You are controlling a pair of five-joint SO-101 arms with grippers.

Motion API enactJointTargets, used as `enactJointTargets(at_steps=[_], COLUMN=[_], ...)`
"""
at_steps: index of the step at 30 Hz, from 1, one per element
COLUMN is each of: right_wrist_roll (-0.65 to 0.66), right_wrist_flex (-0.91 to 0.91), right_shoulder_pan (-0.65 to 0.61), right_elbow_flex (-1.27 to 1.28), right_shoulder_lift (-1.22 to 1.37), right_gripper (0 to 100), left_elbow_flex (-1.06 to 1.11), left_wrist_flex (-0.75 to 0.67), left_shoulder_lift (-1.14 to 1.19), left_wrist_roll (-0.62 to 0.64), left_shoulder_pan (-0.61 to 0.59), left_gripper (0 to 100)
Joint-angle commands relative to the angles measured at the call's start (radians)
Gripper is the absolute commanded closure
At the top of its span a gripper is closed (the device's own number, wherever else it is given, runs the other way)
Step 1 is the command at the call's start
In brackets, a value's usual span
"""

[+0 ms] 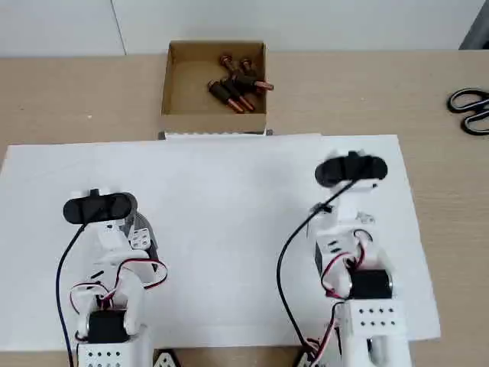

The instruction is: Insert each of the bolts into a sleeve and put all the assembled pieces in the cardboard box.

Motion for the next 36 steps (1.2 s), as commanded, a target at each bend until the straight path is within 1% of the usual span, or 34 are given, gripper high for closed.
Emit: enactJointTargets(at_steps=[1, 11, 16, 20, 28, 36], right_wrist_roll=[0.014, 0.014, 0.014, 0.008, 0.003, 0.006], right_wrist_flex=[-0.054, -0.044, 0.073, 0.182, 0.179, 0.179], right_shoulder_pan=[0.008, 0.005, 0.005, 0.013, 0.067, 0.065], right_elbow_flex=[0.091, 0.351, 0.345, 0.344, 0.344, 0.344], right_shoulder_lift=[-0.097, -0.452, -0.582, -0.607, -0.607, -0.607], right_gripper=[99.6, 99.6, 99.6, 99.5, 99.5, 99.5], left_elbow_flex=[-0.005, -0.005, -0.005, -0.005, -0.005, -0.005], left_wrist_flex=[-0.021, -0.021, -0.021, -0.021, -0.021, -0.021], left_shoulder_lift=[-0.008, -0.008, -0.008, -0.008, -0.008, -0.008], left_wrist_roll=[0.005, 0.005, 0.005, 0.005, 0.005, 0.005], left_shoulder_pan=[0.000, 0.000, 0.000, 0.000, 0.000, 0.000], left_gripper=[99, 99, 99, 99, 99, 99])
